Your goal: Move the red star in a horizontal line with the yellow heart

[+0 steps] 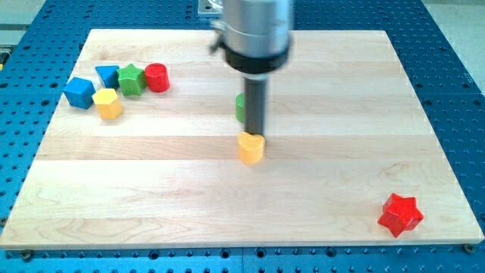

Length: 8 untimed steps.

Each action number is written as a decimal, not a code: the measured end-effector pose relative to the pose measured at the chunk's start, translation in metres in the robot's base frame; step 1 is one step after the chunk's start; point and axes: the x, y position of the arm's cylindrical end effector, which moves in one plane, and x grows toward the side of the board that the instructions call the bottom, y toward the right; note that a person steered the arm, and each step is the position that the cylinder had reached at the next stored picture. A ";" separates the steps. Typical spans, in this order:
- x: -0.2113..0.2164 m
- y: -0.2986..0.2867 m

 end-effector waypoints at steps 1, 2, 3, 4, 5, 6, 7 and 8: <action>0.028 -0.008; 0.021 -0.045; 0.037 -0.085; 0.083 -0.048; 0.112 0.029; 0.136 0.036; 0.136 0.036; 0.135 0.063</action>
